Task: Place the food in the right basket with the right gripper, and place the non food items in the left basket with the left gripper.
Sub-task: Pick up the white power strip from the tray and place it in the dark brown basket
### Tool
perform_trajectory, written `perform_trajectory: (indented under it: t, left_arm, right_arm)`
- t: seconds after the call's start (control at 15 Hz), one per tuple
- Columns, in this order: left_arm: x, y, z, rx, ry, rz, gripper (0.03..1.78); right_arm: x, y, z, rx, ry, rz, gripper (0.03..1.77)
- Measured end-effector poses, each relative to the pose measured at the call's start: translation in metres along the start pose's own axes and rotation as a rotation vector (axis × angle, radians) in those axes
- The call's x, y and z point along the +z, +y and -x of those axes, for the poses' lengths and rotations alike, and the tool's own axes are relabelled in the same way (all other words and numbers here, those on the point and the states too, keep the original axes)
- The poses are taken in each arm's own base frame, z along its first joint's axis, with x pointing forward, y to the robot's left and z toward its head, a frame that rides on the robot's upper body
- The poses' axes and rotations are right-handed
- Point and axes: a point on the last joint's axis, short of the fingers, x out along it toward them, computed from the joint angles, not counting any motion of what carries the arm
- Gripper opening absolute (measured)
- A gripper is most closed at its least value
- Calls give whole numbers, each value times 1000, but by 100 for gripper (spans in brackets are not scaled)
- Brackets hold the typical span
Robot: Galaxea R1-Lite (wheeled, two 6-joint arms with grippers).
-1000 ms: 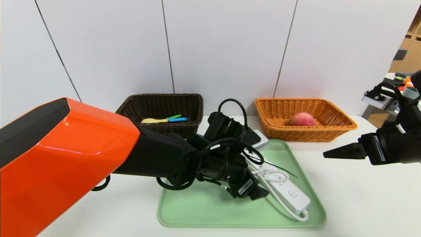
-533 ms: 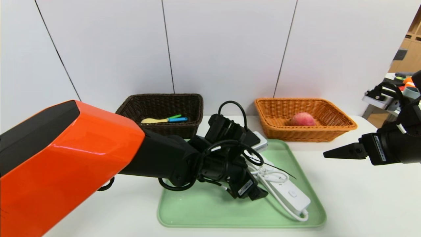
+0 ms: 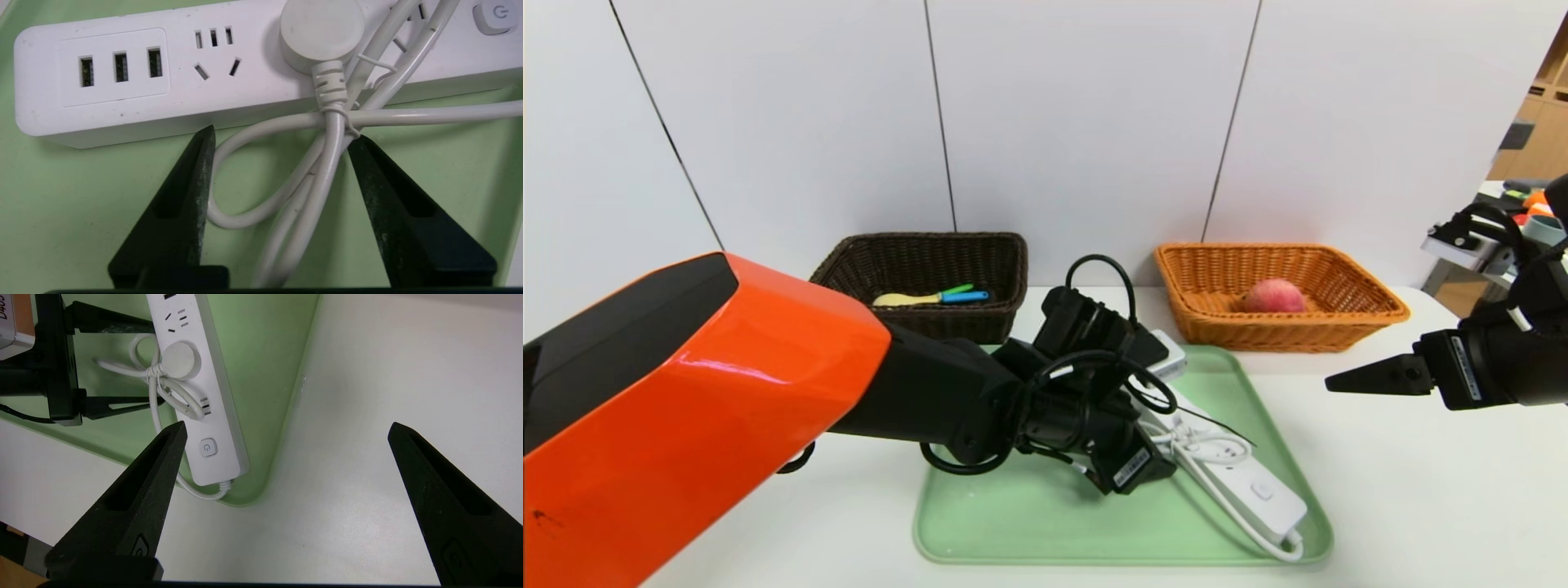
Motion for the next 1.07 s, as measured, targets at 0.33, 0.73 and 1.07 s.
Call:
perform_trajectory:
  t: [0.33,0.73,1.07]
  left_arm:
    - [-2,1,-3,-1,6,1,15]
    - [-1,0,0,1,2,2,16]
    - [18,0,25,25,-62,-17,16]
  right_arm:
    - [0,0,0,1,-1,0,170]
    - [-2,1,2,1,-1,0,170]
    - [-5,0,2,0,2,-3,170]
